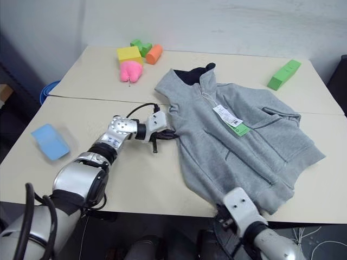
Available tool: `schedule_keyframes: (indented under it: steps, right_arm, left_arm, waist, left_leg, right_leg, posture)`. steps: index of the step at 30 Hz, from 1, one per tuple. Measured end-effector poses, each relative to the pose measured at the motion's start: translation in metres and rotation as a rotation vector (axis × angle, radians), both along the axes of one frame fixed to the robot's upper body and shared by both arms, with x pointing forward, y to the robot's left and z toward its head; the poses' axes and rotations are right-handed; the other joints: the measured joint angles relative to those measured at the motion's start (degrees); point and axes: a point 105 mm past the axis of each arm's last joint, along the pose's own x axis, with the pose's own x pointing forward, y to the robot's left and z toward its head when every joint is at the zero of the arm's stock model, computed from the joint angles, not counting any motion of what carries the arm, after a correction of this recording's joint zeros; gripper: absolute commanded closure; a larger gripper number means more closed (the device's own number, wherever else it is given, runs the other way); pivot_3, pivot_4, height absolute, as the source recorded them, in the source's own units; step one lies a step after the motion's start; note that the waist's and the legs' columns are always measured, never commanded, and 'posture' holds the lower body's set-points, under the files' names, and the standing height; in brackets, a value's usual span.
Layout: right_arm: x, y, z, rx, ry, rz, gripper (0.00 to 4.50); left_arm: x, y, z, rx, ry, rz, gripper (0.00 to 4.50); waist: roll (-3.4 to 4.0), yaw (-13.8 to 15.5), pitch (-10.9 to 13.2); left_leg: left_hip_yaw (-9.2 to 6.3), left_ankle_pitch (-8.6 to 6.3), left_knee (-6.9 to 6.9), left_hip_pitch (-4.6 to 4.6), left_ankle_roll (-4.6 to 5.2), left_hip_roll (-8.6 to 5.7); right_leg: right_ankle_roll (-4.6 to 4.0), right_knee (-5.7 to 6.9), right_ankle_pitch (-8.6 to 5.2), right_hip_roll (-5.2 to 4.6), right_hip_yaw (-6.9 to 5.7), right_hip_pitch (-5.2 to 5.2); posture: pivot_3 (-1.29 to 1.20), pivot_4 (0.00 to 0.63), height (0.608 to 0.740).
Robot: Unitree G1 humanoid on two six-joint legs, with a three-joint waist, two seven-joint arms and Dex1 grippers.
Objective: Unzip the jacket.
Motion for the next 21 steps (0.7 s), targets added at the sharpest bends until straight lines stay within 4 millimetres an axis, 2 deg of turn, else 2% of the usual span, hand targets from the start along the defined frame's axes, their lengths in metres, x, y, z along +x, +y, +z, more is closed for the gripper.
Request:
schedule_keyframes:
  steps: [2, 3, 8, 11, 14, 19, 21]
  right_arm:
    - [-0.003, -0.015, 0.004, -0.037, -0.002, -0.019, 4.33]
    - [-0.004, -0.023, 0.007, -0.06, -0.004, -0.025, 4.47]
    - [-0.012, -0.056, 0.018, -0.147, 0.005, -0.013, 4.47]
    - [-0.011, -0.072, 0.022, -0.177, -0.002, 0.011, 4.47]
    - [-0.003, -0.086, 0.028, -0.187, -0.033, 0.042, 4.47]
    - [0.011, -0.086, 0.036, -0.182, -0.087, 0.145, 4.47]
    - [0.016, -0.084, 0.039, -0.174, -0.107, 0.186, 4.47]
  left_arm:
    - [-0.01, 0.007, -0.004, -0.013, 0.045, -0.063, 4.5]
    - [-0.016, 0.01, -0.007, -0.024, 0.072, -0.095, 4.5]
    - [-0.052, 0.026, -0.019, -0.049, 0.176, -0.286, 4.5]
    - [-0.076, 0.031, -0.027, -0.101, 0.243, -0.3, 4.5]
    - [-0.118, 0.042, -0.026, -0.094, 0.358, -0.355, 4.5]
    - [-0.168, 0.054, -0.007, -0.064, 0.547, -0.393, 4.5]
    - [-0.188, 0.057, -0.007, -0.059, 0.624, -0.411, 4.5]
  waist:
    - [0.0, -0.01, 0.0]
    - [0.0, -0.01, 0.0]
    - [0.03, -0.06, -0.02]
    - [0.05, -0.44, -0.01]
    - [0.1, -1.39, 0.01]
    - [0.29, -1.42, 0.05]
    - [0.38, -1.37, 0.06]
  left_leg:
    - [0.02, 0.0, -0.01, 0.02, 0.0, 0.01]
    - [0.02, 0.0, 0.0, 0.02, 0.0, 0.01]
    - [0.02, -0.01, -0.01, 0.06, -0.02, 0.06]
    - [-0.01, -0.03, -0.03, 0.09, -0.06, 0.24]
    - [-0.04, -0.06, -0.03, 0.17, -0.13, 0.35]
    - [-0.06, -0.05, 0.0, 0.28, -0.19, 0.38]
    - [-0.03, -0.07, -0.09, 0.46, -0.21, 0.37]
  right_leg:
    - [0.0, 0.0, 0.0, 0.0, 0.02, 0.01]
    - [0.0, 0.0, 0.0, 0.01, 0.02, 0.01]
    - [0.0, -0.01, 0.0, 0.03, 0.08, 0.02]
    - [0.0, 0.02, 0.0, 0.04, 0.18, 0.01]
    - [-0.03, 0.04, -0.02, 0.08, 0.26, 0.03]
    - [-0.1, 0.04, -0.06, 0.07, 0.7, 0.15]
    - [-0.15, 0.05, -0.09, 0.05, 0.78, 0.25]
  posture:
    - [0.0, 0.15, 0.74]
    - [0.0, 0.15, 0.74]
    - [0.0, 0.15, 0.74]
    - [0.0, 0.15, 0.74]
    - [0.0, 0.15, 0.74]
    - [0.0, 0.15, 0.74]
    - [0.0, 0.15, 0.74]
